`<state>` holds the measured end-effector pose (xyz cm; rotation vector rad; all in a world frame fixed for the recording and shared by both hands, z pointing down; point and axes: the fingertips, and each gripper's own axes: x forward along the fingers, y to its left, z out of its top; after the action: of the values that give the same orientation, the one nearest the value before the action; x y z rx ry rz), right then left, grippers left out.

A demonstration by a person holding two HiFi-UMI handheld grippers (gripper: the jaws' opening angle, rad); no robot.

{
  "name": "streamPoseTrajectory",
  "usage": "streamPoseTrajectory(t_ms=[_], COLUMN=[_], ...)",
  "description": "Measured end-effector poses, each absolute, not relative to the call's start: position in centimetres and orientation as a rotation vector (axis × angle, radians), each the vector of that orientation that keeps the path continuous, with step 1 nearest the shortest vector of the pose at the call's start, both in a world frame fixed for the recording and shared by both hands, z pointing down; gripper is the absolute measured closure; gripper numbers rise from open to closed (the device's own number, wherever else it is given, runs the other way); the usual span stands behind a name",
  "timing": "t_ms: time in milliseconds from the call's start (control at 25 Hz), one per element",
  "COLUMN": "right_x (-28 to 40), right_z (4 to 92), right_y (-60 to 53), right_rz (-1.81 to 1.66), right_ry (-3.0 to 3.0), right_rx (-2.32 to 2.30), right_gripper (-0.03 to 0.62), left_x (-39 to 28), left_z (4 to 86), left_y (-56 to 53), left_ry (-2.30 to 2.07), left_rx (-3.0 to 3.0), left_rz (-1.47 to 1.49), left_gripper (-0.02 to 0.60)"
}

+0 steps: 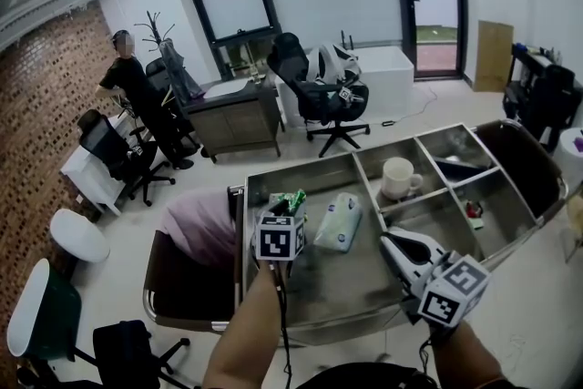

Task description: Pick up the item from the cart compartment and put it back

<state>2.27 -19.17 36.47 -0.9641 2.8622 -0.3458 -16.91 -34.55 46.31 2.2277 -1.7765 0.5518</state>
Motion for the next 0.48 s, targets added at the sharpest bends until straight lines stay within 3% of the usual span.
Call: streamPoseTrajectory(t_ms=[200,320,480], right_x=[2.1,2.07,1.96], right_z=[36.49,36.37,36.37], right_y=[-19.24,-19.28,-19.26], right_rz=[-0.346,-0.345,-0.346], right_ry=[2.865,2.864,2.866], right_rx=[-0.958,-0.956,-0.955], right_gripper=[0.577,0.577,0.577], left_x=[-17.04,-16.8,-16.52], left_z=[46.3,46.31,47.02], left_y=[-34.71,-34.72,-34.71], left_ry=[-1.794,-1.779,-1.737], left_rx=[2.24,2.249,2.246], left_rz=[0.543,0.541,0.529], left_gripper=[0.405,0.339,0.319])
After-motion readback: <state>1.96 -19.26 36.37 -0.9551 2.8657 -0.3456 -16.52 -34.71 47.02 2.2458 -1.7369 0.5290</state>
